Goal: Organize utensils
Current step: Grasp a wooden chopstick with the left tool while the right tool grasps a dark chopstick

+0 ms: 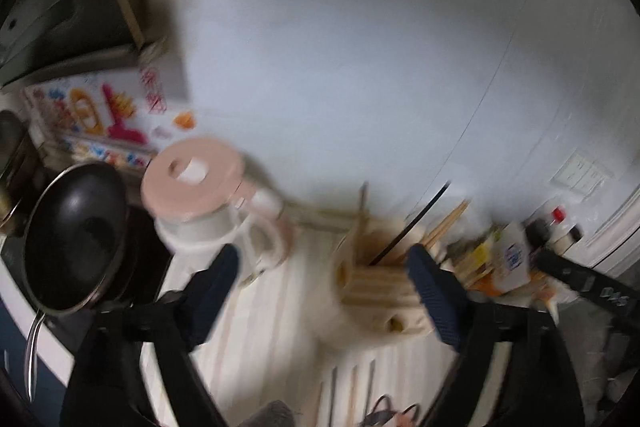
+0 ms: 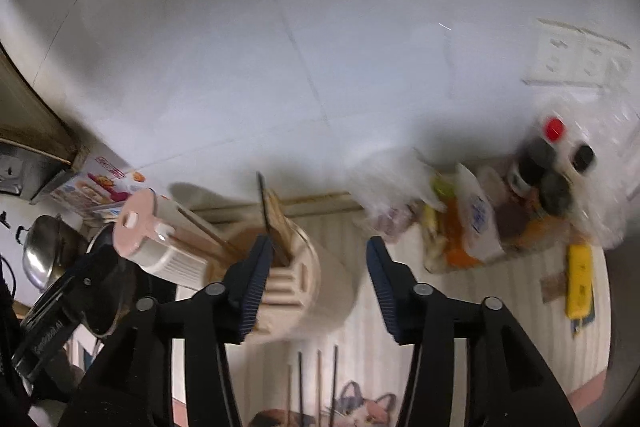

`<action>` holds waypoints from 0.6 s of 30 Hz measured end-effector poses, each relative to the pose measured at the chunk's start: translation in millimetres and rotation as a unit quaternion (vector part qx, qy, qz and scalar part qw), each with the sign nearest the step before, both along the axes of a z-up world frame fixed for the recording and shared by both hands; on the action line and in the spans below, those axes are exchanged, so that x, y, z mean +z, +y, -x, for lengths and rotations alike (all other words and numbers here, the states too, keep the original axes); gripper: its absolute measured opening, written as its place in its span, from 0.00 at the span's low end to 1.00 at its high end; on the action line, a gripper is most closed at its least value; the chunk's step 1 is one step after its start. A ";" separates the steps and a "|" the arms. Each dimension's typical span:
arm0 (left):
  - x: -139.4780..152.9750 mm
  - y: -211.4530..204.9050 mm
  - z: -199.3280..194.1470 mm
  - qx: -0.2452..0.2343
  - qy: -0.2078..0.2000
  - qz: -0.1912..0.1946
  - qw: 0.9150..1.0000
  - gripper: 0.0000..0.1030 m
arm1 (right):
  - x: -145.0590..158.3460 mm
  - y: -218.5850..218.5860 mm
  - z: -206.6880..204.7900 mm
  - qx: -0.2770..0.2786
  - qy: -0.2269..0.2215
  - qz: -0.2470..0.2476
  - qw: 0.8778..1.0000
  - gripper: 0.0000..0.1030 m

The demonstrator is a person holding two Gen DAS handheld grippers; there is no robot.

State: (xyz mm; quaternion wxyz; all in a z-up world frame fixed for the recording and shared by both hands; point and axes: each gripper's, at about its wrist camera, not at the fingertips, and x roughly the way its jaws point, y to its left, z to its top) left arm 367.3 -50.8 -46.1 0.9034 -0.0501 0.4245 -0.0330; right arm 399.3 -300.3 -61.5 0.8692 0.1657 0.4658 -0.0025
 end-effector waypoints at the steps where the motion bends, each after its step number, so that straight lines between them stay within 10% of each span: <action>1: -8.1 1.0 3.4 0.000 0.007 -0.004 1.000 1.00 | -5.3 -2.8 7.5 -0.004 0.002 -0.003 1.000 0.57; 5: -55.3 1.9 16.2 -0.009 0.057 -0.023 0.998 1.00 | -38.1 -1.9 34.5 -0.012 0.014 -0.003 1.000 0.74; 13: -144.0 -9.1 46.0 -0.016 0.134 -0.084 0.987 1.00 | -140.6 17.1 59.5 -0.009 0.106 0.002 0.994 0.74; 18: -203.5 -14.0 57.0 -0.025 0.198 -0.102 0.975 0.97 | -201.1 31.7 68.7 0.006 0.172 -0.017 0.985 0.41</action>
